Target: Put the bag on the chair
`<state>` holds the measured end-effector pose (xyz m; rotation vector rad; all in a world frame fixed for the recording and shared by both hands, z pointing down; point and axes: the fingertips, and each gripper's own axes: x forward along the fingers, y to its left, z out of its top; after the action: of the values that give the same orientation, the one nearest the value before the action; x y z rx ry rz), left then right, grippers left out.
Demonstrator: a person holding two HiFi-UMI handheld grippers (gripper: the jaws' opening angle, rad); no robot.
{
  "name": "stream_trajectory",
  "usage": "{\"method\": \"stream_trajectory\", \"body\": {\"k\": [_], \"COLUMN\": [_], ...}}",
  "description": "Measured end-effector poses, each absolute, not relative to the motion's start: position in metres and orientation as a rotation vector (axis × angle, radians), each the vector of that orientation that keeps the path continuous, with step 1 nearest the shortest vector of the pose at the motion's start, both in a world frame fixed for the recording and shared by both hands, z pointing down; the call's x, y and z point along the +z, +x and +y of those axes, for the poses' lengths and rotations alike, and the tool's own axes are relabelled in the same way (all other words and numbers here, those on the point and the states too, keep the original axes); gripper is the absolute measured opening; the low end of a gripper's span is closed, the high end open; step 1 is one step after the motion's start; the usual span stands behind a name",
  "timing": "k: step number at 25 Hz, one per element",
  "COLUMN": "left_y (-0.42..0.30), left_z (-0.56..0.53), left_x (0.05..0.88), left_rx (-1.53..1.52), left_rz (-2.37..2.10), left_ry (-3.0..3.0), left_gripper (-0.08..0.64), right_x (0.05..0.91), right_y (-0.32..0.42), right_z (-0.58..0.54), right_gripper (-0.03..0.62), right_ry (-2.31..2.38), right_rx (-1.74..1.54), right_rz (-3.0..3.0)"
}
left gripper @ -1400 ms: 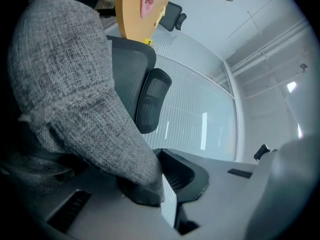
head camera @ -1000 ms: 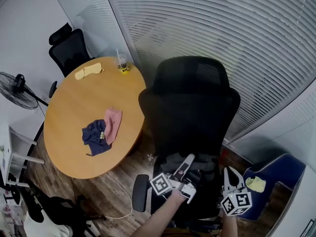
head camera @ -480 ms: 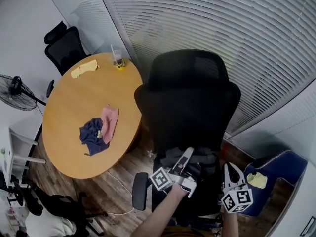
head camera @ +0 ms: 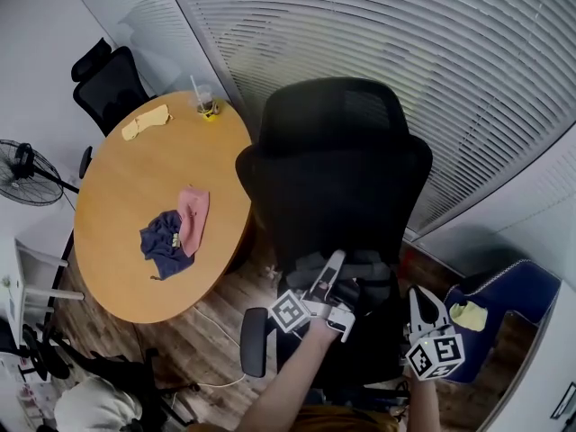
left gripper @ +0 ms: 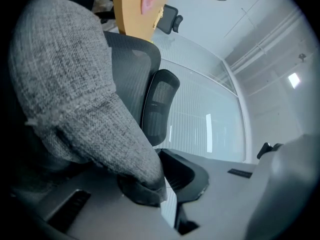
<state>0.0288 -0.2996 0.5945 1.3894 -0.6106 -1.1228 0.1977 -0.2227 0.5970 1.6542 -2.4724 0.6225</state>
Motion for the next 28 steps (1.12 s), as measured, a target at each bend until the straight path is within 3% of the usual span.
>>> {"method": "stream_trajectory", "body": {"k": [17,20,28], "left_y": [0.03,0.028,0.031], "left_z": [-0.292,-0.289,-0.284], "left_x": [0.596,0.602,0.602], "left_rx": [-1.056,-1.066,-1.067], "left_rz": [-0.662,-0.665,-0.649], "left_ry": [1.43,1.411,1.387], "left_gripper": [0.026,0.066,0.08], "right_x": [0.584,0.585,0.58], "right_y": [0.193,0.193,0.195], "right_z": [-0.217,-0.214,-0.213], "right_gripper": [0.012,0.012,0.012], "right_ry": [1.649,1.65,1.638], "right_rx": [0.617,0.624,0.622], "right_rz": [-2.514,-2.516,-2.526]}}
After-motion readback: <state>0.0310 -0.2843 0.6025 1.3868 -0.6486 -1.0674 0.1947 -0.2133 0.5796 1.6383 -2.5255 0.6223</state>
